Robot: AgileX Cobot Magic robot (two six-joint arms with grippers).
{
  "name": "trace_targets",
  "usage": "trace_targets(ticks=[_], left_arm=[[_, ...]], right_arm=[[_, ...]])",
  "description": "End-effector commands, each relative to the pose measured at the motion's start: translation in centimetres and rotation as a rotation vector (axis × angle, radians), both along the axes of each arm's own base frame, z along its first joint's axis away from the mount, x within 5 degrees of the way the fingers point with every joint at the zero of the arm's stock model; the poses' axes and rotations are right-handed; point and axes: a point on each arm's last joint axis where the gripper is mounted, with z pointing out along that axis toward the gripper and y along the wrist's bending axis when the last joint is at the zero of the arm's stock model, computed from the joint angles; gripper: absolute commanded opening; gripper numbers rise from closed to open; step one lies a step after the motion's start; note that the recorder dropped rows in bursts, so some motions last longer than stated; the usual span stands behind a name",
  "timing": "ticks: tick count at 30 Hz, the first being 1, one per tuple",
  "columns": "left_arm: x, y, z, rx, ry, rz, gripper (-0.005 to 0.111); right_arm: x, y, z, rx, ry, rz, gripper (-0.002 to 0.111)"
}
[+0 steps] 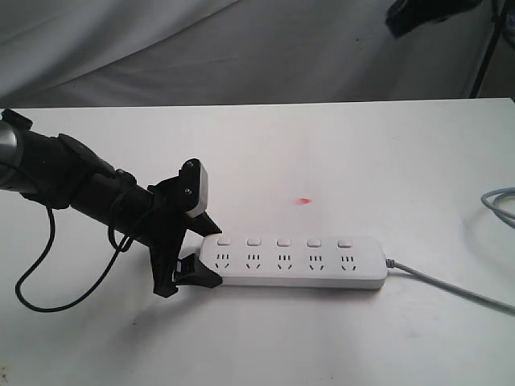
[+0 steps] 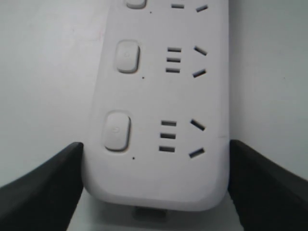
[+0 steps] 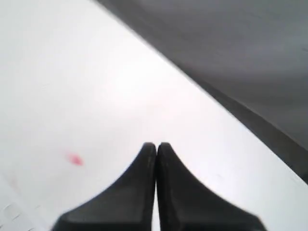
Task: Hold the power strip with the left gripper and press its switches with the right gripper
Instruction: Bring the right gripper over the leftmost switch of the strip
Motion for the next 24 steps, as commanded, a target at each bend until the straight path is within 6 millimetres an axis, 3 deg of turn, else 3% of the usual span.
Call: trace_targets(ticks=[1,9,15,18,24], left_arm=[[0.1,-0.2,0.0,-0.003,-0.007,0.01,0.0],[0.1,-0.2,0.0,-0.003,-0.007,0.01,0.0],[0.1,-0.2,0.0,-0.003,-0.007,0.01,0.0],[0.1,-0.2,0.0,-0.003,-0.007,0.01,0.0],[0.1,-0.2,0.0,-0.003,-0.007,0.01,0.0]], right_arm=[[1.3,2.5,-2.3,0.078,0.036,0.395,0.0],[4.1,4.4,-7.4,0.135,0.062,0.546,0.0],[5.3,7.1,-11.1,0.144,0.11,0.651,0.002],[5.7,8.6,-13.1,0.143,0.143,0.702,0.017],[6.2,11.5,-16.2,0.102,0.145,0.8,0.057]])
